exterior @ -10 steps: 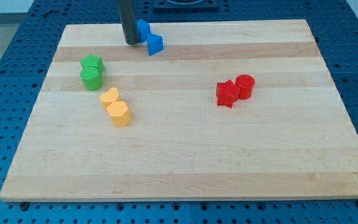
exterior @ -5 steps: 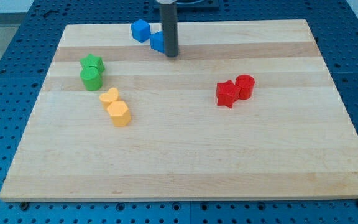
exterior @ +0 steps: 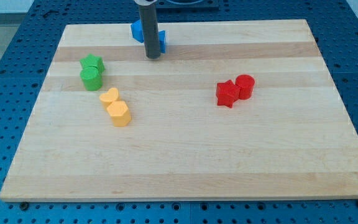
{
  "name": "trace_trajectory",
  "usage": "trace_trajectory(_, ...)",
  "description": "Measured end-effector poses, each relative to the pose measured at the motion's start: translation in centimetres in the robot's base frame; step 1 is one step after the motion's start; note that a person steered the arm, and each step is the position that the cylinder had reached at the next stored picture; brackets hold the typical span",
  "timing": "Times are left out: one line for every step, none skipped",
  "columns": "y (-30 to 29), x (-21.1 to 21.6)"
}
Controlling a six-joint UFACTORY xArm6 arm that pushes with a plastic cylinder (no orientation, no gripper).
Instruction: Push the blue triangle towards top center
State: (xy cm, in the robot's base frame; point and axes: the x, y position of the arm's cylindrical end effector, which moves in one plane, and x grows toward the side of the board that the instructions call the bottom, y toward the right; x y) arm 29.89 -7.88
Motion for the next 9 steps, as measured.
trace_trajectory(2.3,-0.8)
trace_trajectory(5.7,-2.2)
trace_trajectory(6.0,-4.7)
trace_trajectory(6.0,-5.9)
trace_trajectory(5.0,-2.7)
trace_trajectory(0.6,-1.7)
trace_trajectory(-0.1,-3.1)
trace_trajectory(2.4,-3.5)
trace_trajectory(3.1,-2.5)
